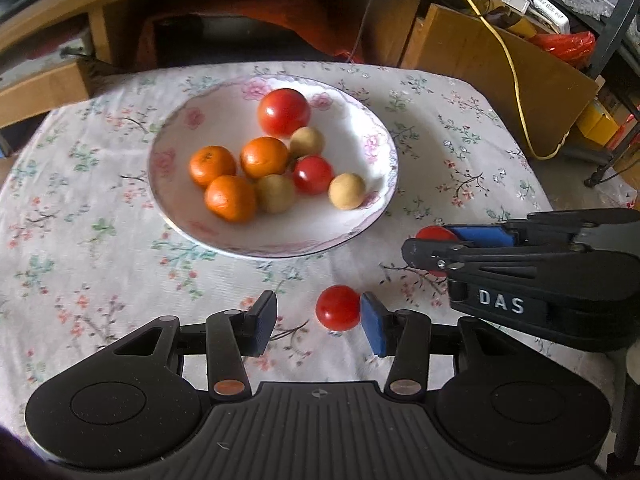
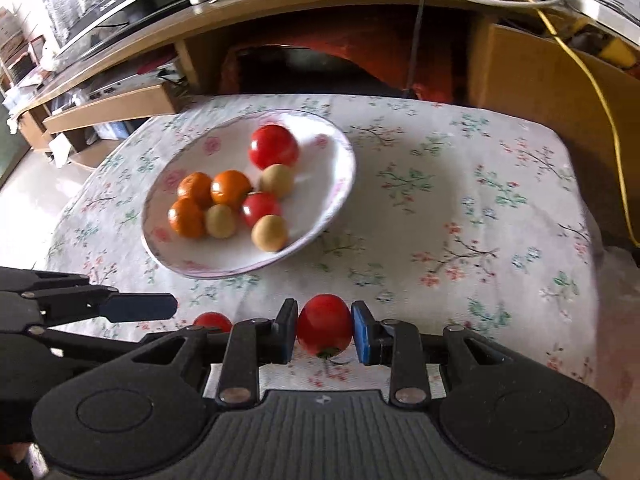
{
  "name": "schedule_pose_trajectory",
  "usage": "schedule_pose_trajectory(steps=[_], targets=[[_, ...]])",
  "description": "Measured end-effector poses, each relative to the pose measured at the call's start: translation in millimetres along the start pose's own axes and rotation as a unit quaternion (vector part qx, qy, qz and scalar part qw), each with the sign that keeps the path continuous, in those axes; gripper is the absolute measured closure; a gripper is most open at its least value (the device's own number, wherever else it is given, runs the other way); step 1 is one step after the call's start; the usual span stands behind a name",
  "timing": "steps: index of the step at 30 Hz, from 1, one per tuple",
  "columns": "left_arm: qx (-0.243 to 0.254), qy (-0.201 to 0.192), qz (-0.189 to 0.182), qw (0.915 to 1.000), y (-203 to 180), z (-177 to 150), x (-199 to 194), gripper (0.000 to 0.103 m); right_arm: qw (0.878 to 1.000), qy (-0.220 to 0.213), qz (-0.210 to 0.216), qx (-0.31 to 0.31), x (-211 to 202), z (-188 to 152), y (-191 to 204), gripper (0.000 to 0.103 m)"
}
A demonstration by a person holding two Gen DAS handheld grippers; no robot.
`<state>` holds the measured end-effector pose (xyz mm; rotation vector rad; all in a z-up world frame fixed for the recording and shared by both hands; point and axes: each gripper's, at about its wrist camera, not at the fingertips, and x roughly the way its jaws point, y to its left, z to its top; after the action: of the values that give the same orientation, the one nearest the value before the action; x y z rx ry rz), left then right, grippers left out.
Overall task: Organize fruits
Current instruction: 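Grasp a small red tomato with the right gripper while the left gripper grasps another tomato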
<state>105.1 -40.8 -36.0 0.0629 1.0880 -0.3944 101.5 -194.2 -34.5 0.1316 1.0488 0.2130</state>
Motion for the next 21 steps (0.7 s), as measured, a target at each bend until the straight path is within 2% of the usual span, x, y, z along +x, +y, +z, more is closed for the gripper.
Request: schedule_pose_trajectory(steps=[4,11,17,21], targets=[[-0.010,0.011,0.008,0.9999,3.3,-0.3,10.9,0.057,1.000,0.004,-0.001,0.003,2.1,-0.7,-3.5,0.072],[-0.019,0.006,0.002,0.9998,5.3,4.0,11.6,0.061,1.000,0.008,0.003,-0.001,3.3,-1.4,0.5,0.072],[-0.027,0.000,0.003,0.9996,7.8,6.8,11.3,0.058,1.000,0.010,0.001,0.004,2.7,-2.2,-3.1,0.072],[-0.049,-0.009,-0.005,0.9988,13.9,8.6,8.2,0.054,1.000,0.008,0.003,0.009,0.5,-2.4,-6.0,0.072]])
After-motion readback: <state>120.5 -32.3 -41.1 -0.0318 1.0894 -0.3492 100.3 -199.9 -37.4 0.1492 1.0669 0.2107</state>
